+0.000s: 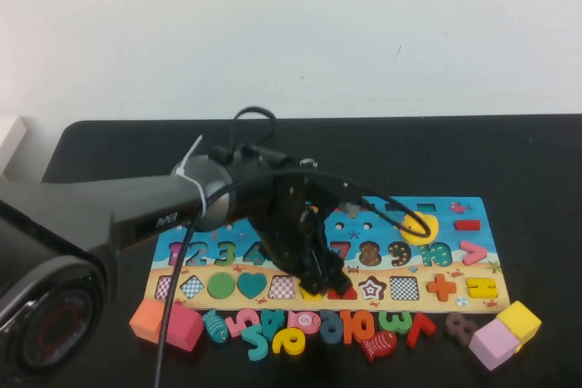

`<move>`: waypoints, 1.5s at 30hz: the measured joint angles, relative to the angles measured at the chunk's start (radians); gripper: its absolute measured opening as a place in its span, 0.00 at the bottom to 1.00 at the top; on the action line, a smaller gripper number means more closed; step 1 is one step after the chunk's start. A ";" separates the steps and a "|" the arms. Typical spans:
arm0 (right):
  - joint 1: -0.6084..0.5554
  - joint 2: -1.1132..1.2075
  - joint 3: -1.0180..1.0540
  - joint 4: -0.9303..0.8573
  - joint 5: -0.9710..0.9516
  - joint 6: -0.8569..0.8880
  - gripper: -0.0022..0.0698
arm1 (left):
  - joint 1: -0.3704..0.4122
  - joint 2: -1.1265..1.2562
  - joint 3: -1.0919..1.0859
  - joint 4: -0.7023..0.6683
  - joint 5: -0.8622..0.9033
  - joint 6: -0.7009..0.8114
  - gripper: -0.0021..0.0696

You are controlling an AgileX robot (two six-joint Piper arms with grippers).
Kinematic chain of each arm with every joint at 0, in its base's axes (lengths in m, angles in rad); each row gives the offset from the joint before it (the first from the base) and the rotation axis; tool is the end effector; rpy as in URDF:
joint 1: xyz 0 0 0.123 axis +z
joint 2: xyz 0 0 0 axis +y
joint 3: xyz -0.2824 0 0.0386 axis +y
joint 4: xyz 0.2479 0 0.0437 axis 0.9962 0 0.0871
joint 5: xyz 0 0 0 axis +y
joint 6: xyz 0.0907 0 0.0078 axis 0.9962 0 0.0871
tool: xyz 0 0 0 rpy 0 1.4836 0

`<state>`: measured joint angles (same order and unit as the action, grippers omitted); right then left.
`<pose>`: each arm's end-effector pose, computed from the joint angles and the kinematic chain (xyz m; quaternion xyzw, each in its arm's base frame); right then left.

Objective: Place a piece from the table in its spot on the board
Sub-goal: Place the "Pentagon" into the hole of the Pentagon

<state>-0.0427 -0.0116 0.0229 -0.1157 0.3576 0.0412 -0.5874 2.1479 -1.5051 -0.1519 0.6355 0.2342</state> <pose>0.0527 -0.0059 0.1740 0.0024 0.7986 -0.0492 0.5998 0.3659 -0.2534 0.1409 0.3439 0.9183 -0.0879 0.1754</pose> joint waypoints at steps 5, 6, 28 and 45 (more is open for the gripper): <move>0.000 0.000 0.000 0.000 0.000 0.000 0.06 | 0.000 -0.036 -0.052 0.040 0.052 0.000 0.50; 0.000 0.000 0.000 0.000 0.000 0.000 0.06 | 0.000 -0.041 -0.059 0.049 0.060 0.000 0.43; 0.000 0.000 0.000 0.000 0.000 0.000 0.06 | 0.000 0.007 -0.062 -0.020 0.180 0.090 0.03; 0.000 0.000 0.000 0.000 0.000 0.000 0.06 | 0.000 0.048 -0.062 -0.015 0.175 0.113 0.03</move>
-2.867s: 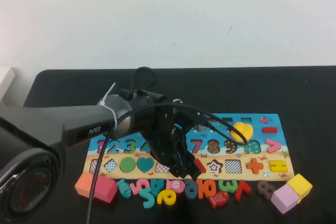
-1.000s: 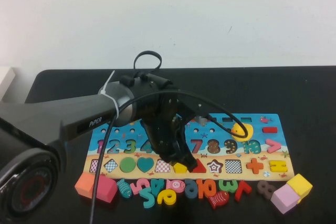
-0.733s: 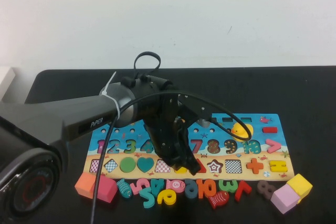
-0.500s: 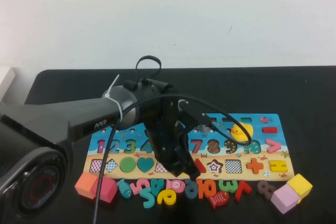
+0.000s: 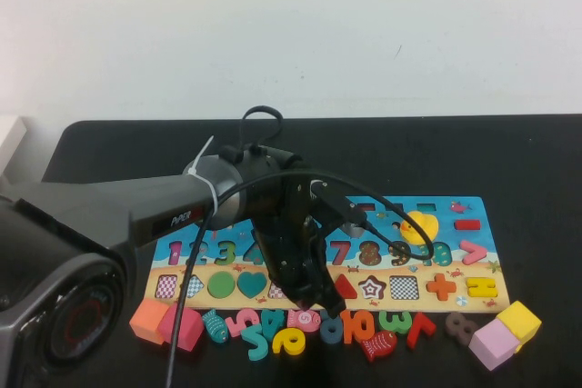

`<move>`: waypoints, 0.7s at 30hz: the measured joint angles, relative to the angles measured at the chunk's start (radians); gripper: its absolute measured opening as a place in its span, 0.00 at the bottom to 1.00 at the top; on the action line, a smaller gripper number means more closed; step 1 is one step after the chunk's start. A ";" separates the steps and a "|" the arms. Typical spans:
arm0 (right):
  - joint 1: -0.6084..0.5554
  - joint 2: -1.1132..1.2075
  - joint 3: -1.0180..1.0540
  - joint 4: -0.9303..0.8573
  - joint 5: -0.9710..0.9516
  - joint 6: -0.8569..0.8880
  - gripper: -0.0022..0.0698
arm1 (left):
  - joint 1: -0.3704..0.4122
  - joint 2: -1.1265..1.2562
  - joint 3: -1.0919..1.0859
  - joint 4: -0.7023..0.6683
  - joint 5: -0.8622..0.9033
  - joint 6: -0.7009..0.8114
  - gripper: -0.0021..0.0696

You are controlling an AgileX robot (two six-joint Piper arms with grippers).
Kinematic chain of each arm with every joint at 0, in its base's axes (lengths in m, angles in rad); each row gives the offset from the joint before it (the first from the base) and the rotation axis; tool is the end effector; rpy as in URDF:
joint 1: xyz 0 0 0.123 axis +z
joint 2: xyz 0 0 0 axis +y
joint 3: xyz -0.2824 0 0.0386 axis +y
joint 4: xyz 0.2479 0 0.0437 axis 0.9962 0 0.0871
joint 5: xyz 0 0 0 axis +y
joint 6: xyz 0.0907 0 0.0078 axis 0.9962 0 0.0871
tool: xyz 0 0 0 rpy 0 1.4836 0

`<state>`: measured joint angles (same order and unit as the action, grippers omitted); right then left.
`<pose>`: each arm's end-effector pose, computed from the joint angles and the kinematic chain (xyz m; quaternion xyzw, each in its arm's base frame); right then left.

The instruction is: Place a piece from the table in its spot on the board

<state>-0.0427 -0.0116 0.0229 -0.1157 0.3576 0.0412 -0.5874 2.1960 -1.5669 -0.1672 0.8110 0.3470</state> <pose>0.0527 -0.0059 0.1740 0.0024 0.7986 -0.0492 0.5998 0.3625 -0.2545 0.1307 0.4010 0.9072 -0.0789 0.0996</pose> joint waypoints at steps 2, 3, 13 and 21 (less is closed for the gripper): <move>0.000 0.000 0.000 0.000 0.000 0.000 0.06 | 0.000 0.000 0.000 0.007 0.000 -0.007 0.03; 0.000 0.000 0.000 0.000 0.000 0.000 0.06 | 0.000 0.000 0.000 0.007 0.000 -0.008 0.03; 0.000 0.000 0.000 0.000 0.000 0.000 0.06 | 0.000 -0.126 0.000 0.037 0.030 -0.007 0.03; 0.000 0.000 0.000 0.000 0.000 0.000 0.06 | 0.000 -0.493 0.230 0.029 -0.092 -0.017 0.03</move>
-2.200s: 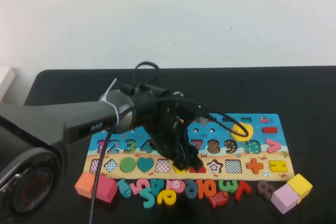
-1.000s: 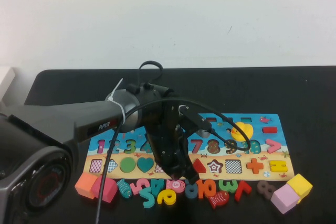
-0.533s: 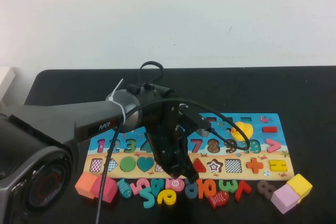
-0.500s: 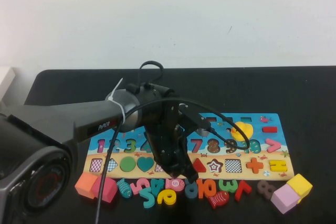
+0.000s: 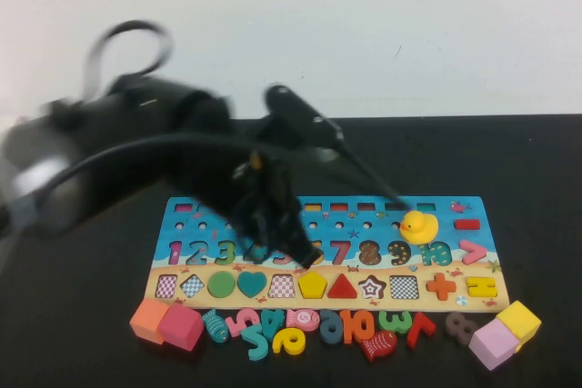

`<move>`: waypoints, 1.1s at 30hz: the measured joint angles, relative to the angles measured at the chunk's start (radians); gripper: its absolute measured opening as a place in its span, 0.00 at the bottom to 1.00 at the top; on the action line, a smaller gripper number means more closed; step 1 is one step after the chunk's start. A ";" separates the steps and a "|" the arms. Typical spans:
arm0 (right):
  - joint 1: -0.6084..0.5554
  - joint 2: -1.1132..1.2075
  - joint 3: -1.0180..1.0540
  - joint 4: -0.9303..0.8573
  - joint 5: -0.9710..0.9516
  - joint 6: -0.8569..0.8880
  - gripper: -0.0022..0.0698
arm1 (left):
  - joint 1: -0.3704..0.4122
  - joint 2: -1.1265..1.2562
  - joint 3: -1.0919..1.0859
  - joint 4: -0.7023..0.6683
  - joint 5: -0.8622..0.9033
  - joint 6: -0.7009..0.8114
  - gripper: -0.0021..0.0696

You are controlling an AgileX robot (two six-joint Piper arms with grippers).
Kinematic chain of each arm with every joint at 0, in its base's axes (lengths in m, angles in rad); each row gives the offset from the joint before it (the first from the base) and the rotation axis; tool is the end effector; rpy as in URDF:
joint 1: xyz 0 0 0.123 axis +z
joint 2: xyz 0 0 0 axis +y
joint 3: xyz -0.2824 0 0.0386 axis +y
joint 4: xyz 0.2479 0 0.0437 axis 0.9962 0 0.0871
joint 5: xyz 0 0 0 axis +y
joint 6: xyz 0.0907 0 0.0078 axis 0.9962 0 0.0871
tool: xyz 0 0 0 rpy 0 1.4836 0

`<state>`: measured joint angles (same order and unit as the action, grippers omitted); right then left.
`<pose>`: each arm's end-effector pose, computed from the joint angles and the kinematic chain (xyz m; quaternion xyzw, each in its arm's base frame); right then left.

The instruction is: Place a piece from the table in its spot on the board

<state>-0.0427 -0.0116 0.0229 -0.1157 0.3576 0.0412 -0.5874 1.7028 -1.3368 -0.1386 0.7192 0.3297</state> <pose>0.0527 -0.0059 0.1740 0.0024 0.7986 -0.0492 0.5998 0.3050 -0.2130 0.2739 0.3903 0.8745 -0.0942 0.2720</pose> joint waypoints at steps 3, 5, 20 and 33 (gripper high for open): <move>0.000 0.000 0.000 0.000 0.000 0.000 0.06 | 0.000 -0.154 0.156 -0.043 -0.080 -0.002 0.03; 0.000 0.000 0.000 0.000 0.000 0.000 0.06 | 0.000 -0.256 0.265 -0.073 -0.147 -0.003 0.03; 0.000 0.000 0.000 0.000 0.000 0.000 0.06 | 0.000 -0.852 0.668 -0.017 -0.260 -0.080 0.03; 0.000 0.000 0.000 0.000 0.000 0.000 0.06 | 0.000 -1.230 0.888 0.251 -0.337 -0.358 0.03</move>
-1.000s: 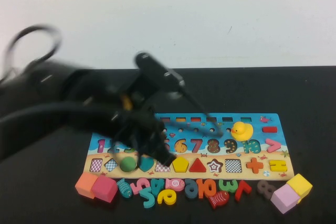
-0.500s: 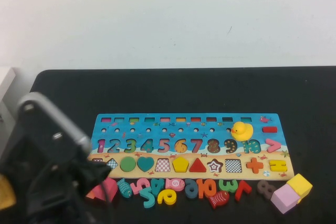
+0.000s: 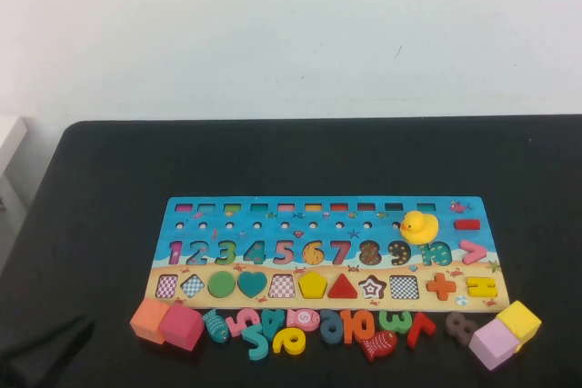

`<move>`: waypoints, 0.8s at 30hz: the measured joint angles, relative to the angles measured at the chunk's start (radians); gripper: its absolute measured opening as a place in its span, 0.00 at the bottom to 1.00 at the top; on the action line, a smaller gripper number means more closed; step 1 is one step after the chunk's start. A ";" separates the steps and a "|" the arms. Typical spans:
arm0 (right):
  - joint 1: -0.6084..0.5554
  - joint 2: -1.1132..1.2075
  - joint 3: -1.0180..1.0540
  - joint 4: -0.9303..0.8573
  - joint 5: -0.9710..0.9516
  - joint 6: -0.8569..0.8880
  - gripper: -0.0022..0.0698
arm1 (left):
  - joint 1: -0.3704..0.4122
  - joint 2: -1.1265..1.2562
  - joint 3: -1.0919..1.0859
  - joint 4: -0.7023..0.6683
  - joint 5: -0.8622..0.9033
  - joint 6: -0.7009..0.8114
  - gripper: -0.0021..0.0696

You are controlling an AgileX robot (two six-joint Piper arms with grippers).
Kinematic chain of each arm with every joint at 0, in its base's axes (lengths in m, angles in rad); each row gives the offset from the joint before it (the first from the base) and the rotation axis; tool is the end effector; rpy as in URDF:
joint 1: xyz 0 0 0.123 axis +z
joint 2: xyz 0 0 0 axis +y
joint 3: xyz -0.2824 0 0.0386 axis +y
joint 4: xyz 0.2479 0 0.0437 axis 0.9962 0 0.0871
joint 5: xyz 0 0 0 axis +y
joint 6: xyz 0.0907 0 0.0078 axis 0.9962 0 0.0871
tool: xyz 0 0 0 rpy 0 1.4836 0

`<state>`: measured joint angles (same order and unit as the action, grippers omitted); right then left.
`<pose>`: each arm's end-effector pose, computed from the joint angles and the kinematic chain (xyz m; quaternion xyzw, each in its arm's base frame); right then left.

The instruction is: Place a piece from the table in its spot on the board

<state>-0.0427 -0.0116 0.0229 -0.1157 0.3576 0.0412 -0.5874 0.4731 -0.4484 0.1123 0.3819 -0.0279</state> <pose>0.0527 -0.0059 0.1740 0.0024 0.7986 -0.0492 0.5998 0.0866 -0.0531 0.2951 0.2523 0.7695 -0.1318 0.5717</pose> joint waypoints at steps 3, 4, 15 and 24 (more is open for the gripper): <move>0.000 0.000 0.000 0.000 0.000 0.000 0.06 | 0.013 -0.081 0.108 0.117 -0.084 -0.152 0.03; 0.000 0.000 0.000 0.000 0.000 0.000 0.06 | 0.029 -0.106 0.141 0.129 -0.104 -0.177 0.03; 0.000 0.000 0.000 0.000 0.000 0.000 0.06 | 0.453 -0.396 0.358 -0.051 -0.160 -0.081 0.03; 0.000 0.000 0.000 0.000 0.000 0.000 0.06 | 0.563 -0.482 0.468 -0.102 -0.164 -0.015 0.03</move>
<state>-0.0427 -0.0116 0.0229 -0.1157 0.3576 0.0412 -0.0248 -0.0089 0.0201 0.0099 0.2182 -0.0426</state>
